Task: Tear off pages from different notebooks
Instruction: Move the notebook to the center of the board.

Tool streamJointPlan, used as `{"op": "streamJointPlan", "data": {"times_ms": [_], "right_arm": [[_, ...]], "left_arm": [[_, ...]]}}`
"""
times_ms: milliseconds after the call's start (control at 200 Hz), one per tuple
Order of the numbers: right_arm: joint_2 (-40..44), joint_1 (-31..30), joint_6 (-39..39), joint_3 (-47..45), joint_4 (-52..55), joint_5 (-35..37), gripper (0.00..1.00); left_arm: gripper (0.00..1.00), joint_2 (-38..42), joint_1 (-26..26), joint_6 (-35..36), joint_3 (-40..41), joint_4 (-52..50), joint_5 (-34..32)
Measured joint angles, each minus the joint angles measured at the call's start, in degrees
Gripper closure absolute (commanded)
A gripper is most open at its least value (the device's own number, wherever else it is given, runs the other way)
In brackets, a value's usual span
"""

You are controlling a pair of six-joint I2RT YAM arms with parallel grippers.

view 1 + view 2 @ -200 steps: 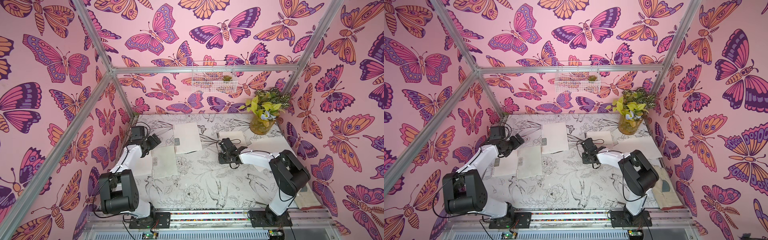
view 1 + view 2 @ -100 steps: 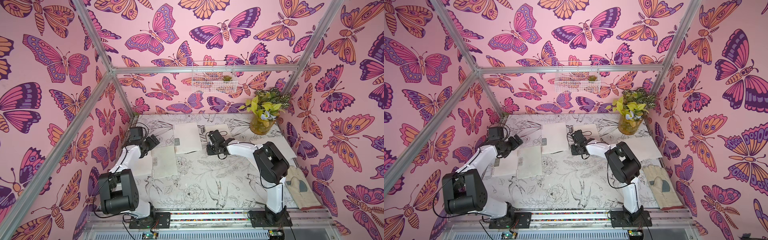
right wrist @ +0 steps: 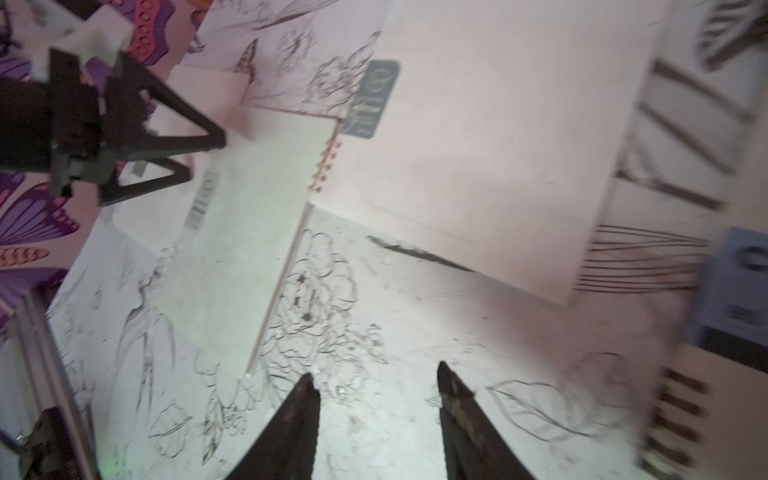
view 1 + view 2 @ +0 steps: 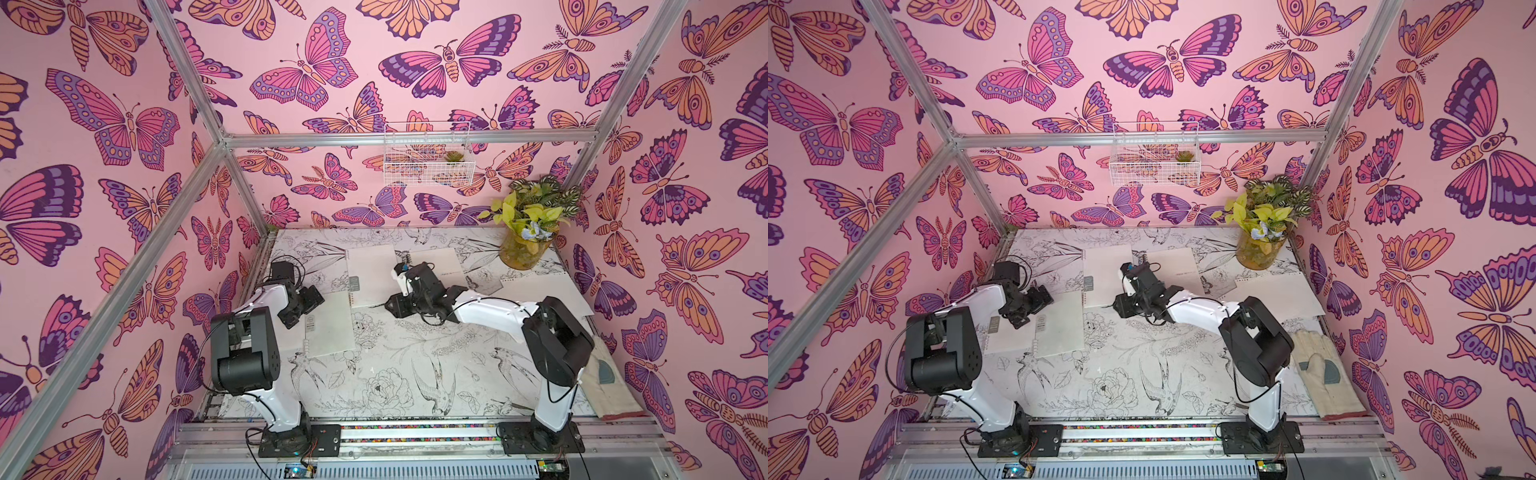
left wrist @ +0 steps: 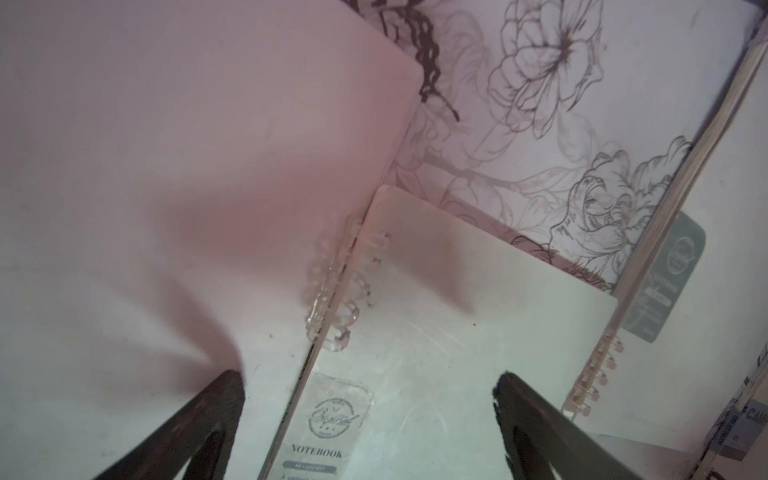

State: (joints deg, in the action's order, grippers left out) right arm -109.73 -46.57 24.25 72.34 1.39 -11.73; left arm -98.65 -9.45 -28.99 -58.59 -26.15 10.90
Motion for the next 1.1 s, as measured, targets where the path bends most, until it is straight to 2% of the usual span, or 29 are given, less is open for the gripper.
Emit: {"op": "streamJointPlan", "data": {"times_ms": [280, 506, 671, 871, 1096], "right_arm": [[-16.2, -7.3, 2.4, 13.1, -0.1, -5.7, 0.5], [-17.9, -7.3, 3.0, 14.7, 0.8, -6.4, 0.57], [-13.0, -7.2, 3.5, 7.4, 0.1, -6.4, 0.6], [-2.1, -8.4, 4.8, -5.6, -0.3, -6.3, 0.6], [10.2, -8.4, 7.4, -20.5, -0.5, -3.8, 0.59]], "left_arm": [[0.05, 1.9, 2.8, -0.6, 3.8, 4.1, 3.7], [0.07, 7.0, 4.8, -1.8, 10.1, 7.1, 3.7], [0.08, 13.5, 7.6, -4.0, 16.2, 6.9, 4.4], [0.09, 24.0, 15.6, -8.3, 23.1, 4.6, 4.9], [0.09, 20.3, 27.9, -13.2, 22.5, 8.2, 5.8]]}}
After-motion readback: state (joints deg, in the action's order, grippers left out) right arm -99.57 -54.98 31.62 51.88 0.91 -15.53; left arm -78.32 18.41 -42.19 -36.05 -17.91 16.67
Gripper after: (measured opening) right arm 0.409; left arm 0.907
